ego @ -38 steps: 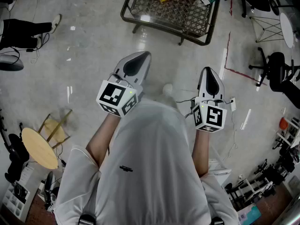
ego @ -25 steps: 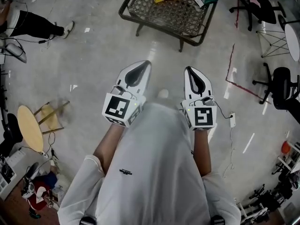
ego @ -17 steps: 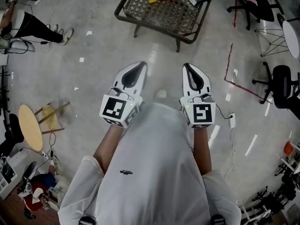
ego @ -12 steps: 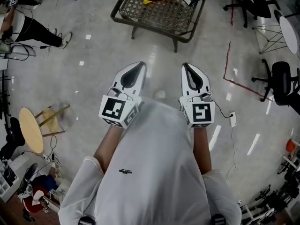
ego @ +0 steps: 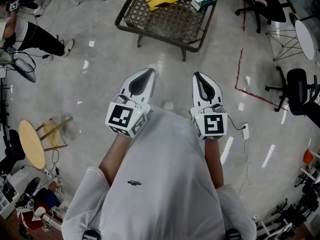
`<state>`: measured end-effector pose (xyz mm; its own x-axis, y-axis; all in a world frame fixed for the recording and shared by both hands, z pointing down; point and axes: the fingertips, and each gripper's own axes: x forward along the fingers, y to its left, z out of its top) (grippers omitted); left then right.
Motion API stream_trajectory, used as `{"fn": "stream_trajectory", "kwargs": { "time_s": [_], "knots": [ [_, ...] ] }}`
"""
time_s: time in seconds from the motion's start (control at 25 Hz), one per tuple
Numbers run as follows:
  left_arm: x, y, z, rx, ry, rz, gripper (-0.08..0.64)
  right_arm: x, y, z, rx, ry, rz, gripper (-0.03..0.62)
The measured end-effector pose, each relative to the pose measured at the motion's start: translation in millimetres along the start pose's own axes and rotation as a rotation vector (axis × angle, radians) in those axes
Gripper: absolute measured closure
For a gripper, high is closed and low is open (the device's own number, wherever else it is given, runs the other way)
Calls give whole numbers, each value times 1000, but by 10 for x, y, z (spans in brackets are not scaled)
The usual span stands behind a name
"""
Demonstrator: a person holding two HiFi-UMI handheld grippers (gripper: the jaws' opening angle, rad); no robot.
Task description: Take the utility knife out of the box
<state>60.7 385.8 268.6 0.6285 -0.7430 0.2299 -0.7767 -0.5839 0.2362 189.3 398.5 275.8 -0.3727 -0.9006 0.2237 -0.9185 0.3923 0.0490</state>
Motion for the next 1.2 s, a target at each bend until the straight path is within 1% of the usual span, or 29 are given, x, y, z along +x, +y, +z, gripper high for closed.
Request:
{"fn": "stream_trajectory", "kwargs": {
  "time_s": [0.12,0.28,0.48,0.64,1.0,1.2],
  "knots": [
    [178,189,42,-14,-2,4,555,244,-103,-14,5,11,3,589],
    [448,552,126,-26,2,18,555,674,-231,34,0,15,7,589],
    [862,1014,342,-35,12,25,555,1288,-412,204,4,16,10,589],
    [1216,1394,579,-44,5,18,555,1814,-533,351,-2,21,12,589],
    [1811,2354,1093,-76,-16,17,555,2996,-601,748,-16,44,31,589],
    [2082,2762,1242,-78,-20,9,555,3543,-622,839,-17,52,34,589]
  ]
}}
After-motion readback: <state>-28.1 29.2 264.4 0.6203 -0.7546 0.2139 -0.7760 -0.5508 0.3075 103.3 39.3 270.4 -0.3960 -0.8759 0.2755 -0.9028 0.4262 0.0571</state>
